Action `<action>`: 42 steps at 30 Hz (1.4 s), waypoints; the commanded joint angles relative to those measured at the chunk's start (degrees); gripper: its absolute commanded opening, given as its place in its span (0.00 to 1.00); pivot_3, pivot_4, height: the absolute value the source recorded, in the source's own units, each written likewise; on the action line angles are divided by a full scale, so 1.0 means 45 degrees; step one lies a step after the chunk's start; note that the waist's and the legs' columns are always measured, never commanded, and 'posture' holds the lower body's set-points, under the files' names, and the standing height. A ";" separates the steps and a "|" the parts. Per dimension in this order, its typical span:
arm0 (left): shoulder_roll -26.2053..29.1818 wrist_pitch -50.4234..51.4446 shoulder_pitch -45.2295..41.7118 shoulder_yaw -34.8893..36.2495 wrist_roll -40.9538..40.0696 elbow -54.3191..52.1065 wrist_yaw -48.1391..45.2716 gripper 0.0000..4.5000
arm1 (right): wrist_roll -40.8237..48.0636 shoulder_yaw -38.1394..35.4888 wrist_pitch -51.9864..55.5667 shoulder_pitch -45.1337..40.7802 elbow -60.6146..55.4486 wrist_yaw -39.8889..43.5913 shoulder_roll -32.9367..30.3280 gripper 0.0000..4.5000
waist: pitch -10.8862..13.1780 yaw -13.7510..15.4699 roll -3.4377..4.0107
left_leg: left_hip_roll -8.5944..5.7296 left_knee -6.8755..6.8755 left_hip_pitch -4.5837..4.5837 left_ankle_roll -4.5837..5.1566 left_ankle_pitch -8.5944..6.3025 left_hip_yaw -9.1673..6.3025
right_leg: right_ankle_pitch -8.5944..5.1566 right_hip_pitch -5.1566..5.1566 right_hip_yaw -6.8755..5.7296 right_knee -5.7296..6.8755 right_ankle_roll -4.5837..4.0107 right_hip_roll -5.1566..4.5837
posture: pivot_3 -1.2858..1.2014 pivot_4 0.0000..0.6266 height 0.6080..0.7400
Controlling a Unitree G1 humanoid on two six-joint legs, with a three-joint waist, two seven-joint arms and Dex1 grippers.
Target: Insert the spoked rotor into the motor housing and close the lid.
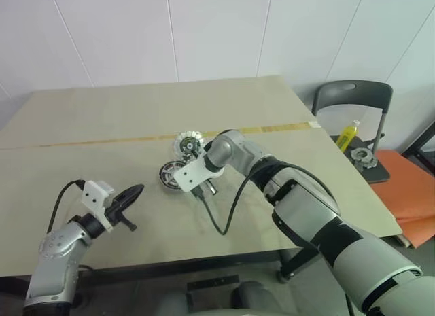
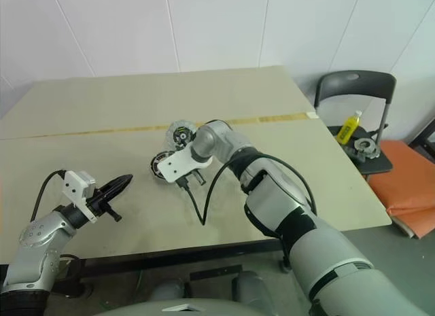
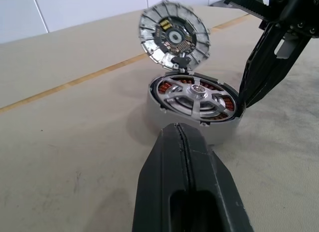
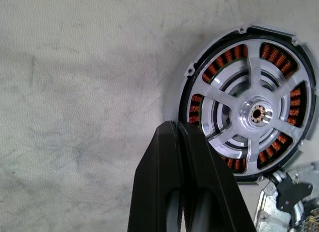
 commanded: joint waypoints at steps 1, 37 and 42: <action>0.0021 -0.0114 -0.0251 -0.0021 0.0001 -0.0125 0.0021 0.00 | 0.0287 -0.0370 0.0169 -0.0039 -0.0339 0.0298 -0.0007 0.01 | 0.0001 0.0000 0.0001 | 0.0000 0.0000 0.0000 0.0000 0.0000 0.0000 | 0.0000 -0.0001 0.0000 0.0000 0.0000 0.0002 | 0.52 0.00 1.00; -0.0078 -0.0271 -0.0334 -0.0068 -0.0013 0.0305 0.0255 0.00 | 0.3588 -0.2381 1.7818 0.1955 -0.6472 -0.0911 0.2585 0.01 | -0.0021 0.0020 -0.0015 | 0.0002 0.0020 0.0000 -0.0008 -0.0005 -0.0014 | 0.0004 -0.0049 -0.0022 0.0014 -0.0007 0.0009 | 0.52 0.00 1.00; -0.0071 -0.0281 -0.0304 -0.0069 -0.0007 0.0310 0.0251 0.00 | 0.4898 -0.3676 1.7659 0.0912 -0.4956 -0.2691 0.3021 0.01 | 0.0002 0.0124 0.0025 | -0.0003 0.0043 -0.0016 -0.0042 -0.0025 -0.0014 | 0.0005 -0.0043 -0.0050 0.0007 -0.0009 -0.0039 | 0.52 0.00 1.00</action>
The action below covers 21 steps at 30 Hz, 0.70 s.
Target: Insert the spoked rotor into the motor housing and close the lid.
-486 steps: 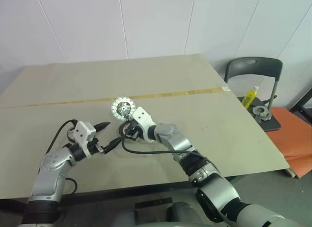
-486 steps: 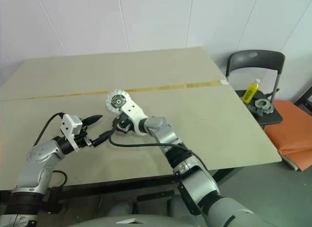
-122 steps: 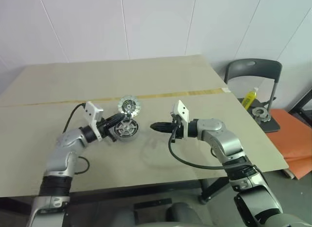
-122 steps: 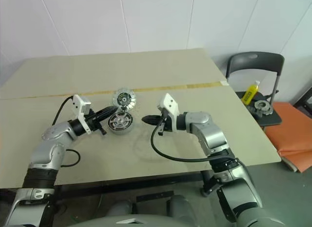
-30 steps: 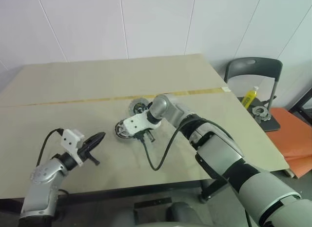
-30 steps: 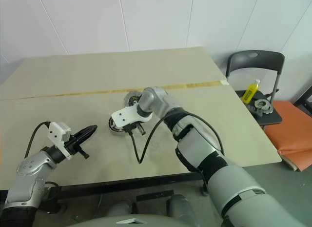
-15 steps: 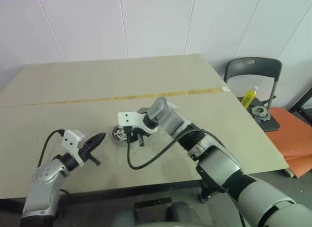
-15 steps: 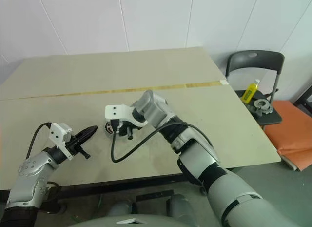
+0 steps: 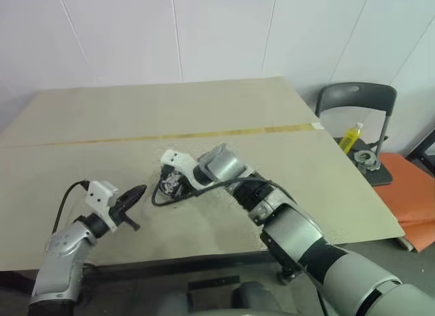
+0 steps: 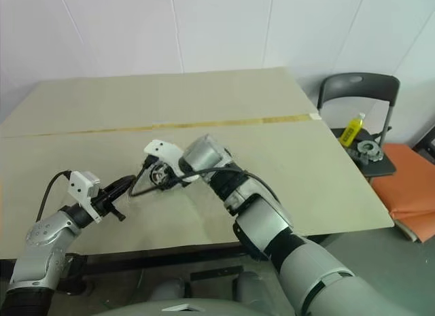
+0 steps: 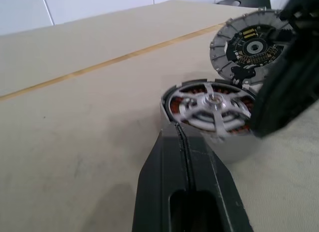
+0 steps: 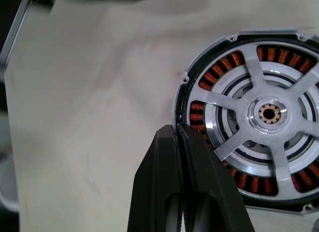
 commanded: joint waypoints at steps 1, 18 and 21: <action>0.0078 -0.0222 -0.0119 0.0246 -0.0060 -0.0171 -0.0001 0.00 | 0.0424 -0.0895 -0.0073 -0.1115 0.1259 -0.1660 0.1050 0.01 | 0.0018 -0.0011 0.0029 | 0.0001 0.0021 -0.0007 -0.0003 -0.0002 0.0000 | 0.0001 0.0003 0.0000 -0.0002 -0.0001 -0.0003 | 0.52 0.00 1.00; 0.0109 -0.0235 -0.0270 0.0199 -0.0014 0.0107 -0.0063 0.00 | 0.1409 0.0466 -0.0942 -0.1642 0.1736 -0.0567 0.0575 0.44 | -0.0012 -0.0136 -0.0012 | 0.0006 0.0045 -0.0186 0.0040 0.0024 -0.0006 | 0.0010 -0.0090 -0.0015 -0.0006 0.0010 0.0030 | 0.52 0.00 1.00; 0.0116 -0.0230 -0.0307 0.0190 -0.0024 0.0138 -0.0090 0.00 | 0.1438 0.0614 -0.1520 -0.1636 0.1258 -0.0171 0.0317 0.44 | -0.0011 -0.0138 -0.0011 | 0.0009 0.0047 -0.0185 0.0040 0.0024 -0.0009 | 0.0009 -0.0095 -0.0015 0.0002 0.0010 0.0039 | 0.52 0.00 1.00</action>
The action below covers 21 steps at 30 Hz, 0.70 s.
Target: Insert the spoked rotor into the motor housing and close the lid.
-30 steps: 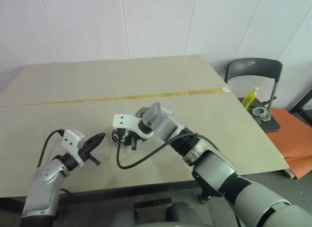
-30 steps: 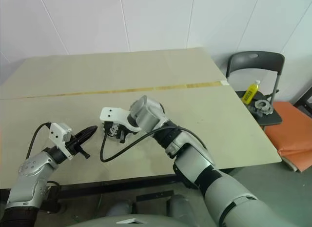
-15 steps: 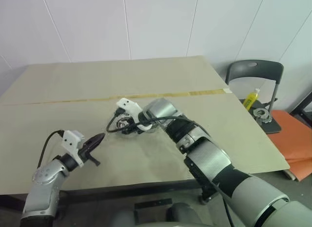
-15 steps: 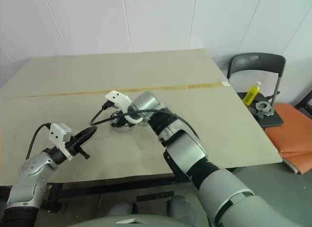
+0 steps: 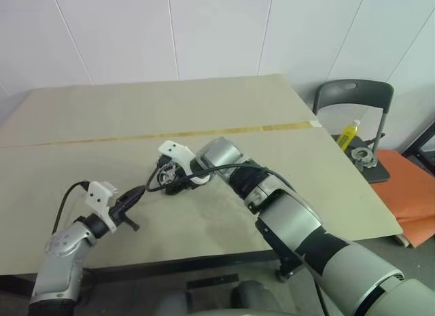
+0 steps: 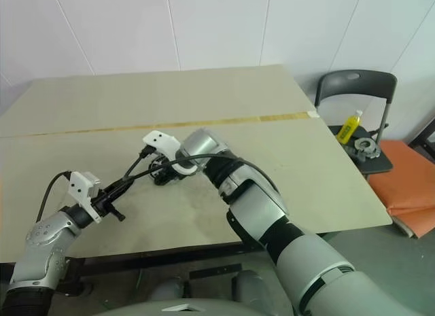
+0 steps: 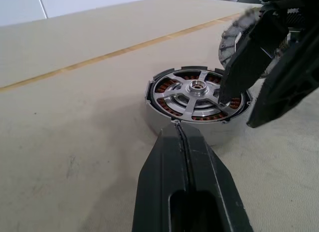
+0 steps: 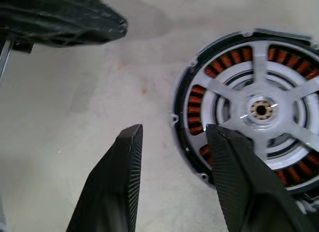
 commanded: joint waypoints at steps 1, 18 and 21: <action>0.0114 -0.0227 -0.0275 0.0191 -0.0043 -0.0082 -0.0071 0.00 | 0.0220 -0.0249 -0.1001 -0.0307 -0.0951 0.0310 0.0157 0.44 | 0.0001 0.0000 0.0001 | 0.0000 0.0001 0.0000 0.0000 0.0000 0.0000 | 0.0000 -0.0001 0.0000 0.0000 0.0000 0.0000 | 0.52 0.00 1.00; 0.0154 -0.0309 -0.0604 0.0233 -0.0177 -0.0126 -0.0512 0.00 | -0.3279 0.0976 -1.1436 -0.1195 0.1261 -0.1532 -0.2017 0.44 | -0.0003 0.0010 -0.0005 | -0.0007 0.0004 -0.0005 0.0000 0.0000 0.0019 | 0.0001 0.0002 0.0010 -0.0009 0.0001 -0.0011 | 0.52 0.00 1.00; 0.0105 -0.0304 -0.0654 0.0195 -0.0146 -0.0097 -0.0520 0.00 | -0.4745 0.1821 -1.2871 -0.1581 0.2219 -0.2674 -0.2519 0.44 | 0.0000 0.0001 0.0000 | -0.0006 -0.0003 -0.0004 0.0000 0.0000 0.0018 | 0.0001 -0.0003 0.0011 -0.0007 -0.0001 -0.0009 | 0.52 0.00 1.00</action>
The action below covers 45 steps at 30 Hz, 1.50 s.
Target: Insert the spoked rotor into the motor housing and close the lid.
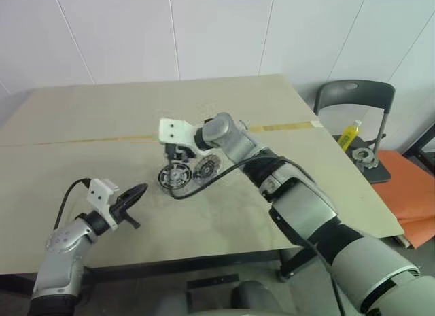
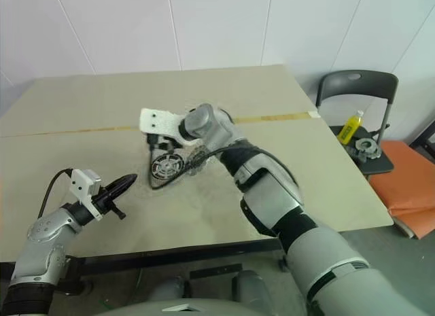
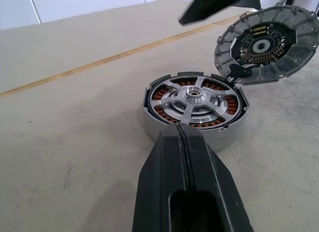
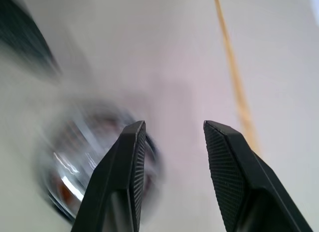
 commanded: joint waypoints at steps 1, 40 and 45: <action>0.0067 -0.0285 -0.0281 0.0182 -0.0112 -0.0257 -0.0023 0.00 | -0.1633 0.0780 -0.1769 -0.0922 0.0804 -0.1293 -0.0422 0.44 | 0.0002 -0.0002 0.0003 | 0.0001 -0.0004 0.0000 0.0000 0.0000 0.0000 | 0.0000 -0.0003 0.0001 0.0001 -0.0001 0.0001 | 0.52 0.00 1.00; -0.0309 -0.0079 -0.0532 -0.0236 0.0035 -0.0094 0.0072 0.00 | -0.4221 0.0991 -0.3981 -0.1676 0.2861 0.3053 -0.2771 0.01 | 0.0010 0.0005 0.0018 | -0.0001 0.0021 0.0043 0.0006 0.0004 -0.0002 | 0.0004 0.0036 0.0010 0.0041 0.0006 0.0016 | 0.52 0.00 1.00; -0.0298 -0.0092 -0.0607 -0.0247 0.0038 -0.0034 0.0072 0.00 | -0.2566 -0.0228 -0.3231 -0.0921 0.1938 0.4905 -0.2338 0.01 | 0.0012 -0.0007 0.0024 | 0.0001 0.0017 0.0060 0.0006 0.0004 -0.0003 | 0.0018 0.0042 0.0011 0.0057 0.0030 0.0023 | 0.52 0.00 1.00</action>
